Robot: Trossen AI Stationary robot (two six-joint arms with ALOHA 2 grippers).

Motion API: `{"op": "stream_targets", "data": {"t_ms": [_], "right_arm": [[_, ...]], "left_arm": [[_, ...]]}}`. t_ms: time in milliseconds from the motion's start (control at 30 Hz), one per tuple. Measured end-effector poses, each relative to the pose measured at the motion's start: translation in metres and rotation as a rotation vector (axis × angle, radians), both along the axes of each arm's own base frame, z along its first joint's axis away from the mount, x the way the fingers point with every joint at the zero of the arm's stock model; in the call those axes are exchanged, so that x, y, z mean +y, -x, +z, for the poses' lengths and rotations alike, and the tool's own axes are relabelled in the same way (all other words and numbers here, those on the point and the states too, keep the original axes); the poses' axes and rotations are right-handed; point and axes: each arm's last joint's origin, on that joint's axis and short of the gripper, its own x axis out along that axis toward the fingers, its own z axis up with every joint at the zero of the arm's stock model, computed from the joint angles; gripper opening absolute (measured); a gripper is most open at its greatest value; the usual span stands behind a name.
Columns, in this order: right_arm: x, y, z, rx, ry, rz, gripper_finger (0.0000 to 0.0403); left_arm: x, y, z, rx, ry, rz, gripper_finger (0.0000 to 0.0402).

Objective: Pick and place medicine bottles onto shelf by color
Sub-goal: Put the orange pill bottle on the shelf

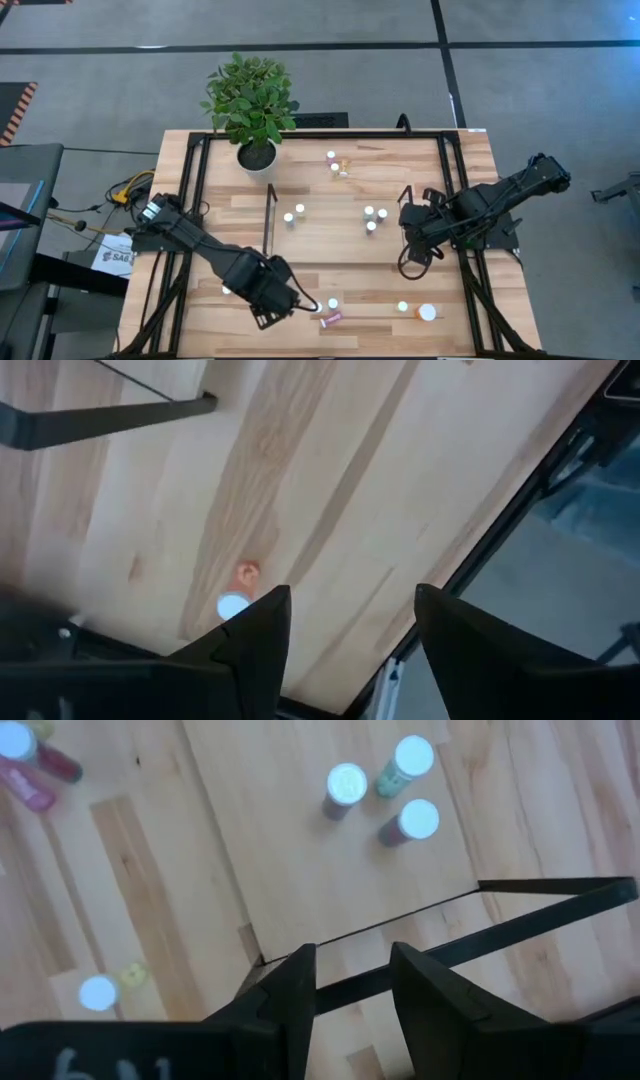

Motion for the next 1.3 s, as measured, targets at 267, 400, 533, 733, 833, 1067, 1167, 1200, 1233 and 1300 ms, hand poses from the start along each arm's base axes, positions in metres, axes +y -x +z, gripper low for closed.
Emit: {"op": "stream_targets", "data": {"t_ms": [267,400,533,733,833,1067,1167,1200,1233,1300], "right_arm": [[0.002,0.001,0.000,0.002,0.005,0.022,0.0154],[0.006,0.003,0.000,0.001,0.005,0.042,0.0154],[0.008,0.004,0.000,-0.002,-0.001,0.034,0.0154],[0.008,0.002,0.000,-0.022,-0.020,-0.011,0.0154],[0.006,0.001,0.001,-0.027,-0.025,-0.033,0.0154],[-0.001,-0.002,0.001,-0.037,-0.036,-0.105,0.0154],[-0.005,-0.005,0.001,-0.052,-0.044,-0.127,0.0154],[-0.006,-0.006,0.001,-0.058,-0.046,-0.133,0.0154],[-0.007,-0.007,0.001,-0.060,-0.046,-0.137,0.0154],[-0.009,-0.008,0.001,-0.060,-0.044,-0.142,0.0154]], "left_arm": [[0.009,0.028,-0.031,0.167,-0.037,0.047,0.0202],[0.022,0.055,-0.047,0.254,-0.041,0.111,0.0202],[0.029,0.079,-0.061,0.206,0.042,0.170,0.0202],[0.041,0.115,-0.082,0.037,0.113,0.378,0.0202],[0.044,0.126,-0.087,-0.036,0.163,0.470,0.0202],[0.041,0.136,-0.104,-0.035,0.125,0.498,0.0202],[0.042,0.135,-0.108,-0.032,0.103,0.497,0.0202],[0.041,0.135,-0.109,-0.035,0.100,0.495,0.0202],[0.041,0.134,-0.110,-0.042,0.097,0.493,0.0202],[0.041,0.134,-0.109,-0.057,0.098,0.494,0.0202]]}}
